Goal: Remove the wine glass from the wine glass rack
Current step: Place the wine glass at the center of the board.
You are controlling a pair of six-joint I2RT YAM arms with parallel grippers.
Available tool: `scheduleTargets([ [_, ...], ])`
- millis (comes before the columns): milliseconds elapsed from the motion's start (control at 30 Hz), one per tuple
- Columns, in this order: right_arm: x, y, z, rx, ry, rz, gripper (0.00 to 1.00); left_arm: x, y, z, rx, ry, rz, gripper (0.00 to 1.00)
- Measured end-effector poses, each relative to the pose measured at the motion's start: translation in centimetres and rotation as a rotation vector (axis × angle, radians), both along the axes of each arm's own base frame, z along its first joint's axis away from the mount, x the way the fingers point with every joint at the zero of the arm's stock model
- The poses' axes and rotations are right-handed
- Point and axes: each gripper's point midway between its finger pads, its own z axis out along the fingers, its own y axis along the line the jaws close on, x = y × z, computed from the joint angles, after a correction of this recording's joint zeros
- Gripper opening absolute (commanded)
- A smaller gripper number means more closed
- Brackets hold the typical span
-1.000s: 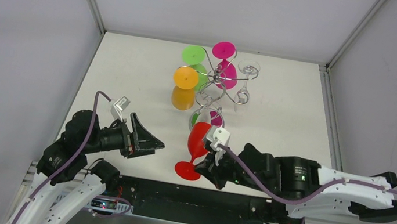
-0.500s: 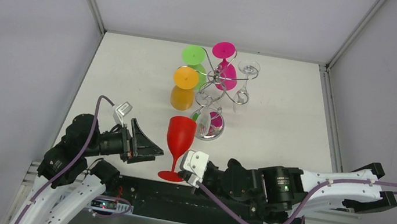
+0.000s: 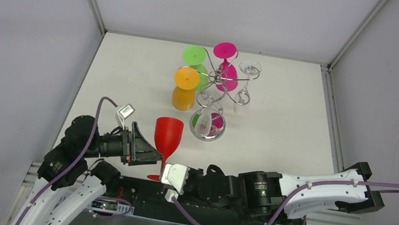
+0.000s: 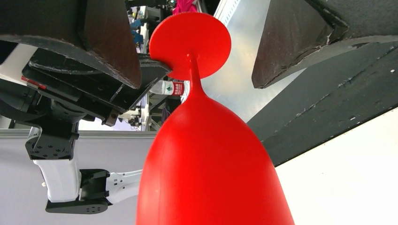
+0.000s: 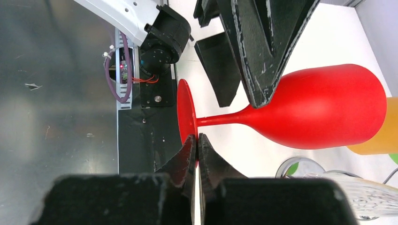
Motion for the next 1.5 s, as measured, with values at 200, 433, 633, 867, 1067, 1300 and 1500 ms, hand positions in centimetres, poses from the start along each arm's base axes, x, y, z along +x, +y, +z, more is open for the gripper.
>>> scheduleTargets([
  [200, 0.0, 1.0, 0.2, 0.022, -0.028, 0.0, 0.0, 0.1, -0.2, -0.4, -0.002, 0.005, -0.013, 0.73],
  [433, 0.4, 1.5, 0.3, 0.031, -0.054, -0.021, 0.0, -0.1, -0.3, -0.3, -0.012, -0.001, -0.03, 0.5],
  [633, 1.0, 1.9, 1.1, 0.068, -0.069, -0.061, 0.0, 0.0, -0.4, -0.6, -0.011, 0.001, -0.032, 0.47],
  [867, 1.5, 2.5, 0.4, 0.053, -0.1, -0.091, 0.0, 0.1, -0.5, -0.8, -0.011, 0.009, -0.033, 0.29],
  [1067, 1.6, 2.7, 0.5, 0.061, -0.102, -0.1, 0.0, 0.1, -0.5, -0.5, -0.02, -0.001, -0.035, 0.0],
  [1300, 1.7, 2.7, 0.5, 0.064, -0.101, -0.111, 0.16, 0.0, -0.7, -0.3, -0.03, -0.017, -0.054, 0.0],
  [1500, 1.5, 2.3, 0.7, 0.077, -0.058, -0.114, 0.48, -0.3, -0.9, -0.5, -0.024, -0.016, -0.097, 0.0],
])
